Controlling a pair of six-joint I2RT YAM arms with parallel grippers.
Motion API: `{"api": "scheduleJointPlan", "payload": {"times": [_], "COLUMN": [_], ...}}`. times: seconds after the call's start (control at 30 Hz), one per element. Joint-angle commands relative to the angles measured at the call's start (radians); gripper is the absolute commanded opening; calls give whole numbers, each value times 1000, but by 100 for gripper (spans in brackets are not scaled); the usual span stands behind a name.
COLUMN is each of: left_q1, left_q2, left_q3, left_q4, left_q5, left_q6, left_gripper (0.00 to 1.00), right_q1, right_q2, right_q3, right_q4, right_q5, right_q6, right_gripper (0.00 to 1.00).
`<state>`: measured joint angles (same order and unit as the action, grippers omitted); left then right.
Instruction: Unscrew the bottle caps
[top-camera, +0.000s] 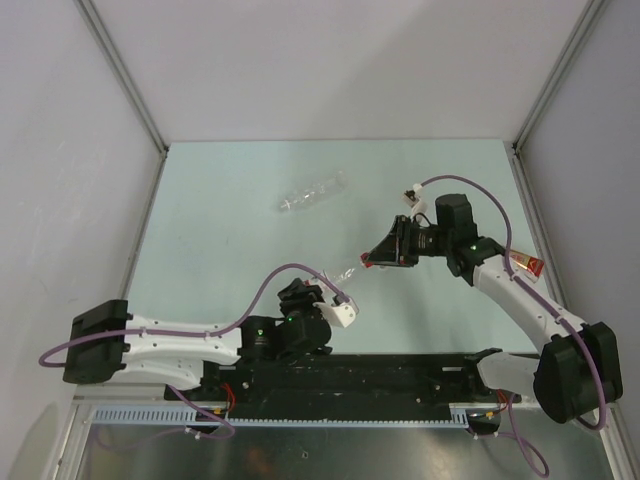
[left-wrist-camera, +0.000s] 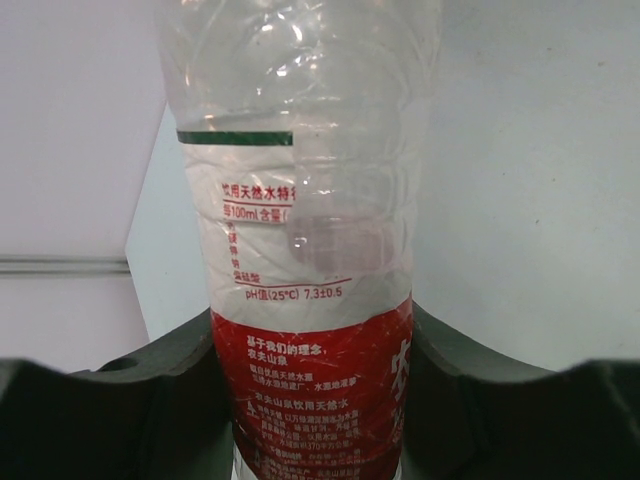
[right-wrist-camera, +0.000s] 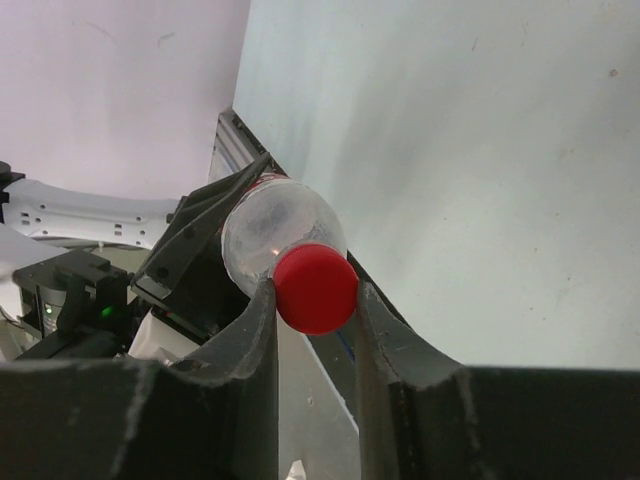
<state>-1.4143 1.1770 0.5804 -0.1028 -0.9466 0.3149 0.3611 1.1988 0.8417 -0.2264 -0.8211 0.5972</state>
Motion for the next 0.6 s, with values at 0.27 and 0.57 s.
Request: {"api": "scheduleJointPlan", "payload": {"times": [0.27, 0.57], "left_q1": [-5, 17], "left_q2": [-104, -179], "left_q3": [10, 0], "left_q4": [35, 49], "left_q5": [67, 257], "left_q6": [-48, -120], "left_gripper": [41, 20], "right_q1": [6, 8], "right_q2": [-51, -156], "right_q3": [-27, -28], "right_q4": [119, 144], "right_q5": [-47, -57], "right_q6": [44, -29], "right_gripper": [0, 0]}}
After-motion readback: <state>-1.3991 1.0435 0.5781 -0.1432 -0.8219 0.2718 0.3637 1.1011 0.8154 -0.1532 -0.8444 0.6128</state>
